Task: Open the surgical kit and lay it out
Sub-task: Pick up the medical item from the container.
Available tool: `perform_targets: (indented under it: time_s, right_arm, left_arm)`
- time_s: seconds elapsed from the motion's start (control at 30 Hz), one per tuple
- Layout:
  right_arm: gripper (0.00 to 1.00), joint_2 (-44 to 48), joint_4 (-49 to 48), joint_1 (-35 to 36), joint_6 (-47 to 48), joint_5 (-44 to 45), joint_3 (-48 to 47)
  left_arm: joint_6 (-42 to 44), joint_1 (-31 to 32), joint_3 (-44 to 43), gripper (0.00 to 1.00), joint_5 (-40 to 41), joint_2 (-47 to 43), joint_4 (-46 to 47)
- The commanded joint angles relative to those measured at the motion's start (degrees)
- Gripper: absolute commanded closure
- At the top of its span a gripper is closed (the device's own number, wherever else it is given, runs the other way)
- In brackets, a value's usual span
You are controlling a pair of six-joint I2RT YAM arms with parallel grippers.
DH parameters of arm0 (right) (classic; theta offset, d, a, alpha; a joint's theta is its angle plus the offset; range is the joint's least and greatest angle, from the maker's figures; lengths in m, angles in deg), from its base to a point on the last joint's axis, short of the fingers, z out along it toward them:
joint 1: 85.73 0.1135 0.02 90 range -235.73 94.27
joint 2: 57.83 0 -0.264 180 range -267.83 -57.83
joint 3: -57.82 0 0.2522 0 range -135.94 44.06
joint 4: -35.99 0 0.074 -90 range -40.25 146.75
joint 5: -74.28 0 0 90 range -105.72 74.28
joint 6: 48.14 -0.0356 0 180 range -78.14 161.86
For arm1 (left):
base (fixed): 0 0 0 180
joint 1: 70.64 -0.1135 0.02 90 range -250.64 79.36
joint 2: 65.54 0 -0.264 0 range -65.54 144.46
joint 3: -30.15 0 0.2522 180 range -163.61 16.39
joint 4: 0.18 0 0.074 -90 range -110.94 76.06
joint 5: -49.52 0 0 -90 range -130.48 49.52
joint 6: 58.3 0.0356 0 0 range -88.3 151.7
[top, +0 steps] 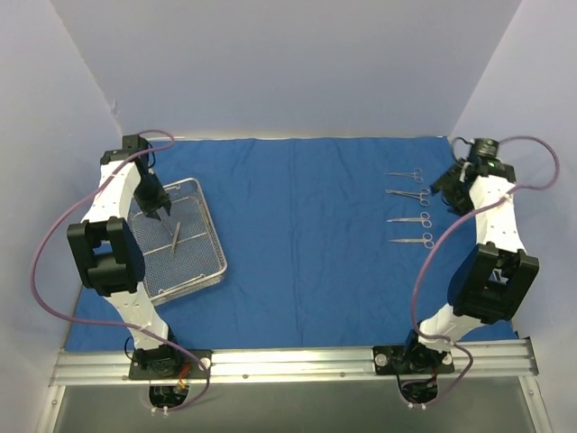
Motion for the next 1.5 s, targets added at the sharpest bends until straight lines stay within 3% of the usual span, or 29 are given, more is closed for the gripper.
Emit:
perform_targets:
  time_s: [0.0,0.13,0.27,0.37,0.63,0.97,1.1,1.2,1.47]
  right_arm:
    - [0.44,-2.62,9.66,9.19,2.48,4.26,-7.07]
    - [0.44,-8.67,7.64,22.45,5.28,-1.10,-14.89]
    - [0.44,-14.22,8.43,28.63,7.49,-6.99,-22.45]
    - [0.44,-15.28,7.29,31.88,9.06,-8.84,-22.91]
    - [0.44,-15.63,3.94,32.68,10.65,-14.12,-20.61]
    - [0.44,-16.17,4.74,30.05,12.24,-15.26,-22.64]
    - [0.44,-15.90,5.44,29.34,12.24,-15.26,-23.17]
    - [0.44,-15.81,5.70,29.34,12.33,-15.18,-23.78]
    - [0.44,-17.39,5.44,29.43,10.39,-17.28,-27.65]
  left_arm:
    - [1.59,-0.51,1.67,0.62,4.18,2.13,-3.50]
    - [3.44,-0.42,3.96,0.63,5.58,4.07,-2.54]
    - [3.88,-0.86,3.44,0.63,6.90,5.03,-2.09]
    - [2.48,-1.12,-0.33,0.63,7.69,7.84,-2.80]
    - [-0.08,-1.12,-8.77,0.64,6.90,16.53,-3.15]
    - [-3.41,-0.95,-9.74,0.65,7.07,22.26,-1.83]
    - [-3.77,-1.03,-11.67,0.87,8.04,24.28,-2.88]
    - [-3.50,-0.95,-11.42,0.98,8.22,22.19,-2.71]
    - [-1.13,-0.59,-12.46,0.98,7.96,8.39,-9.91]
